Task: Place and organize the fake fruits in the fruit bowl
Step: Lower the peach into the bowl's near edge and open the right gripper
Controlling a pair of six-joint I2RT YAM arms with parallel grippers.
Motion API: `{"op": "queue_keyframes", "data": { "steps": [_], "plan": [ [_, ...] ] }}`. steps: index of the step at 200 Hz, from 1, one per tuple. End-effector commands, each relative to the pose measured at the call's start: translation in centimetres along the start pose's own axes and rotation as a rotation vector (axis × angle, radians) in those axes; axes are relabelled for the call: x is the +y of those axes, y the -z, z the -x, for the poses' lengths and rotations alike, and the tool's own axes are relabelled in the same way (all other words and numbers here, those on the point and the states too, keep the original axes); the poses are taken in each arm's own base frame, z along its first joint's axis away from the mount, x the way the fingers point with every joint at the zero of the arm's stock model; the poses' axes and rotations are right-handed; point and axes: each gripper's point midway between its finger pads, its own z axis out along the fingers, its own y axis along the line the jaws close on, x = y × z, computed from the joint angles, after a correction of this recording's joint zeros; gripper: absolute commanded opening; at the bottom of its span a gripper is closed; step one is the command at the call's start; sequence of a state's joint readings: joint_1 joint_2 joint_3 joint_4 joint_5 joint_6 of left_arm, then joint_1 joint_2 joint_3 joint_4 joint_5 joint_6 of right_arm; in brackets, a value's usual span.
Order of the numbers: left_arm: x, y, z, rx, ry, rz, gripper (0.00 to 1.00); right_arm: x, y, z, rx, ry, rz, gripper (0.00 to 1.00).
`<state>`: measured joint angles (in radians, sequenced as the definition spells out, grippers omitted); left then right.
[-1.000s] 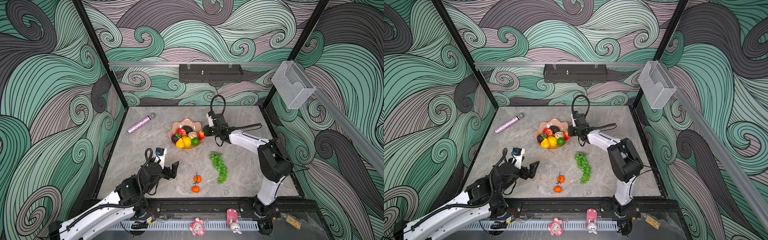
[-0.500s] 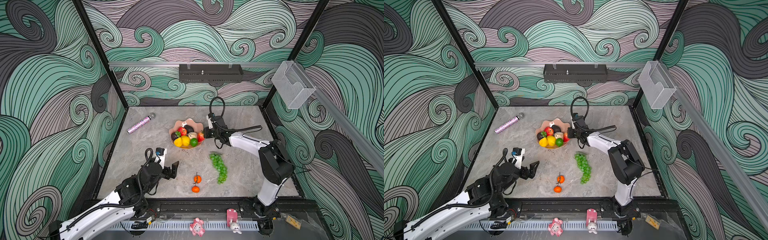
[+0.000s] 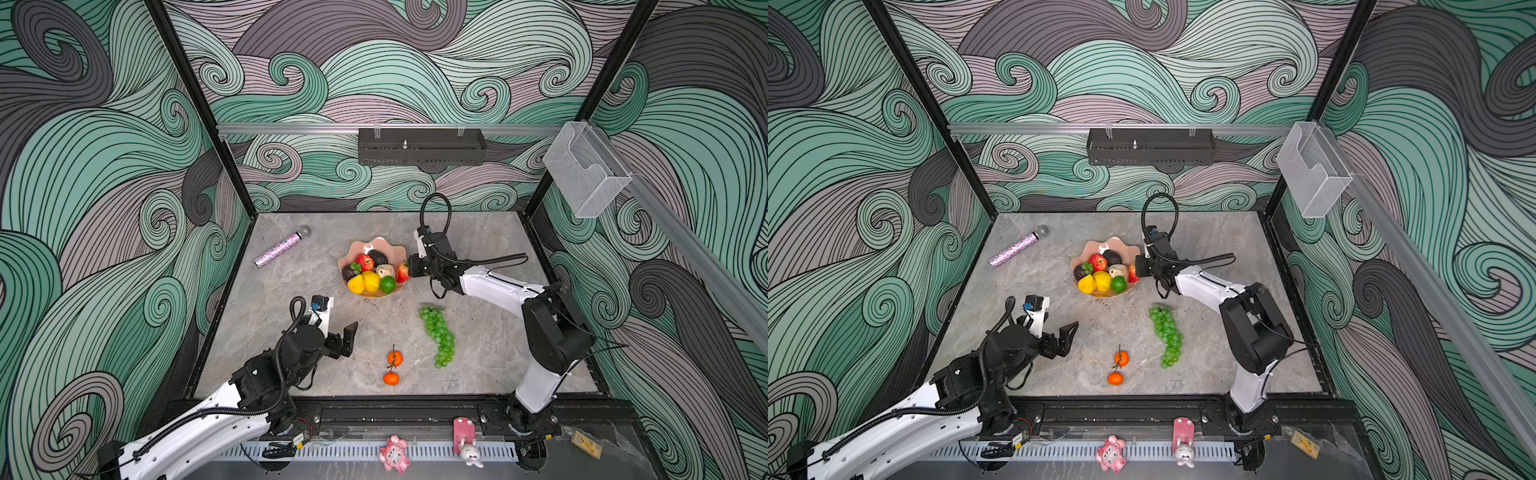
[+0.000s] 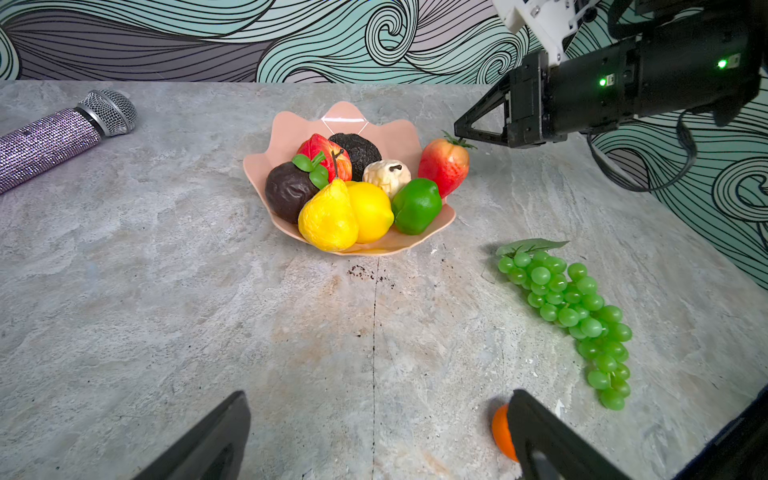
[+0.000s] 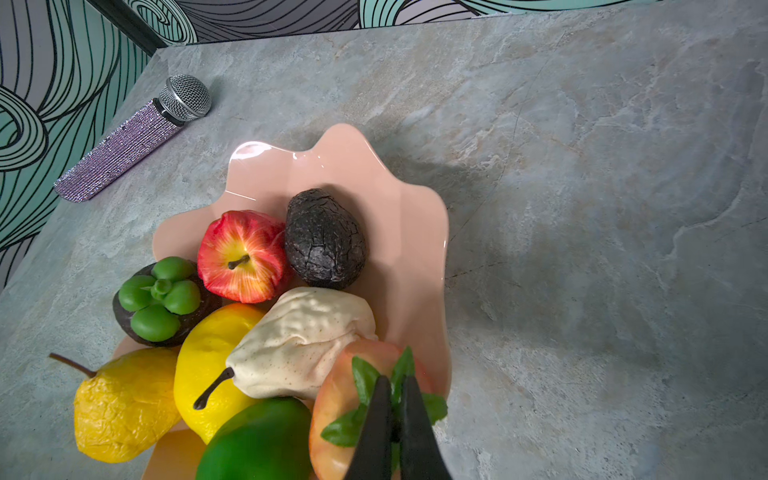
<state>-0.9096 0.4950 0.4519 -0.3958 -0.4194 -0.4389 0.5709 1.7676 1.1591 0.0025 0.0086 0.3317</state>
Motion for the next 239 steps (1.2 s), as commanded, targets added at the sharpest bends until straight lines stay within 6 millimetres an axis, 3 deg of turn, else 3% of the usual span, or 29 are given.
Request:
{"op": "queue_keyframes", "data": {
  "steps": [1, 66, 239],
  "plan": [
    [0.5, 0.1, 0.4, -0.014, 0.019, 0.028, 0.98, 0.1, 0.6, 0.3, -0.034, 0.007, -0.051, 0.03],
    [0.6, 0.1, 0.3, -0.014, 0.019, 0.030, 0.98, 0.8, 0.3, -1.0, -0.023, -0.017, -0.114, 0.05],
    [0.7, 0.0, 0.3, -0.012, 0.017, 0.036, 0.98, 0.7, 1.3, -0.6, -0.036, -0.015, -0.120, 0.37]
  ]
}}
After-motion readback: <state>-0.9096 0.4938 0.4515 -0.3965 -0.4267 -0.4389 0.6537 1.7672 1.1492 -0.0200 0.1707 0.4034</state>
